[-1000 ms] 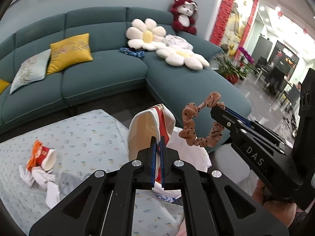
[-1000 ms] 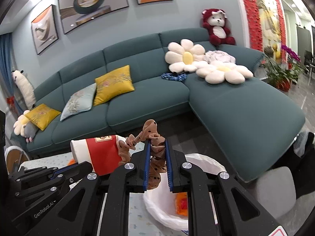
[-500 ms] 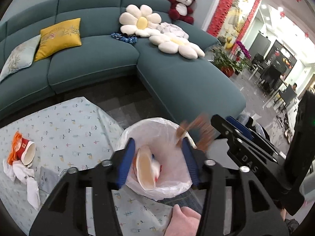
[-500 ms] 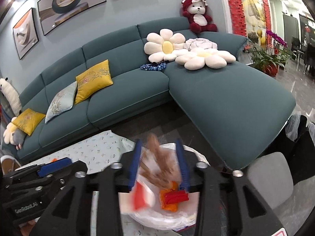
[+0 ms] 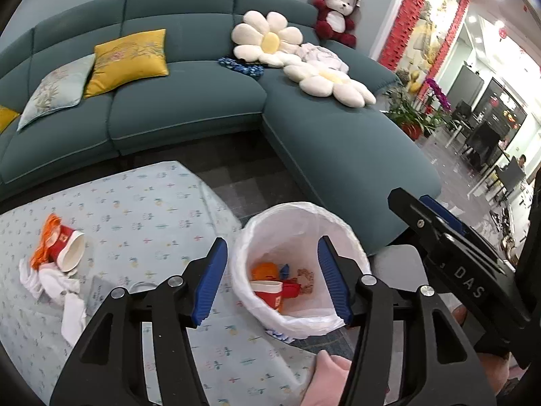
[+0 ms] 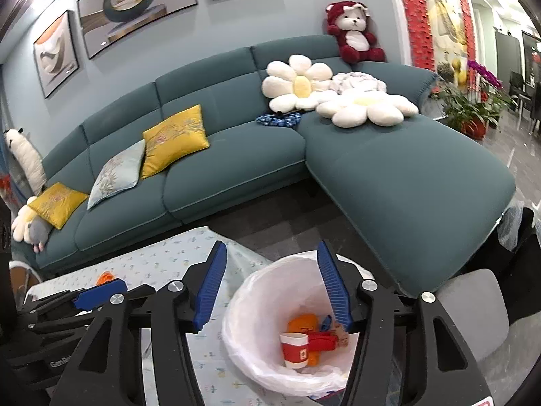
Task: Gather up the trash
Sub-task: 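Move both tools back toward the grey pouch and white tissue on the table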
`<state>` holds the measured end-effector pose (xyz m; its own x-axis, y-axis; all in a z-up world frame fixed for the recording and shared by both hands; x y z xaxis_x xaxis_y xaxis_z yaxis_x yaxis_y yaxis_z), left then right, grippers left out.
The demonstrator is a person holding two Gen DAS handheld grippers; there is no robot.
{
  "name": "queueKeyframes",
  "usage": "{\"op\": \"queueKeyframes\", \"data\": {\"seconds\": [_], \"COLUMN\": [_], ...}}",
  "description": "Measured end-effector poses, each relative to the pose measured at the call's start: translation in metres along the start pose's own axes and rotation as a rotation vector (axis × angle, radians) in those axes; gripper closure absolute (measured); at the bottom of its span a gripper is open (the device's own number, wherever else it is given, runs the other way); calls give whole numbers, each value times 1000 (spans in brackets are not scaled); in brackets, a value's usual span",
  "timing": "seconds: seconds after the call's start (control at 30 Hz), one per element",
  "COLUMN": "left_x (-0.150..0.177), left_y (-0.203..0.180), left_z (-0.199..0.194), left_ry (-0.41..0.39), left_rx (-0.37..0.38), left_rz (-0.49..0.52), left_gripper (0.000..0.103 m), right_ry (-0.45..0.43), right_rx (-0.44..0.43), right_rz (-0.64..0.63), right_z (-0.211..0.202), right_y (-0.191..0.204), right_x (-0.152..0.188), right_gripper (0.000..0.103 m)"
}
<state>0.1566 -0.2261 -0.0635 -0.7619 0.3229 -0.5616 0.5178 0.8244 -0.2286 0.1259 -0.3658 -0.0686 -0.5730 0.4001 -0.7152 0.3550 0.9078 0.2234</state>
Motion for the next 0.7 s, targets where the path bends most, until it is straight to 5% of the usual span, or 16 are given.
{"op": "queueKeyframes", "data": {"seconds": [0.57,0.7], "left_x": [30,44], "left_y": [124,157], "left_z": [-37,-45], "left_ry": [-21,-24], "left_rx": [-102,-142], "left_rz": [-163,-189], "left_gripper": [41,30], "right_ry": [67,94], "right_rx": [-101,-117], "right_rz": [-129,-157], "right_z": [10,17], "right_y": [118,144], "right_x": [35,46], "right_gripper": [43,41]}}
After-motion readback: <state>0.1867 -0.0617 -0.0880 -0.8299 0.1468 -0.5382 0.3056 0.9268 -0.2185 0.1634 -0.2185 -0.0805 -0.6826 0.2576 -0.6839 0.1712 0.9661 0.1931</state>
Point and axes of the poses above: each gripper's, at about its wrist camera, not at the fingertips, and z roughly the way its jaws point, y to its left, x to its underside, the point moved 10 cm from there along z, roughly the way its jaws point, and after that the axes turned 5 degrees about y, right-handed, at the moved point
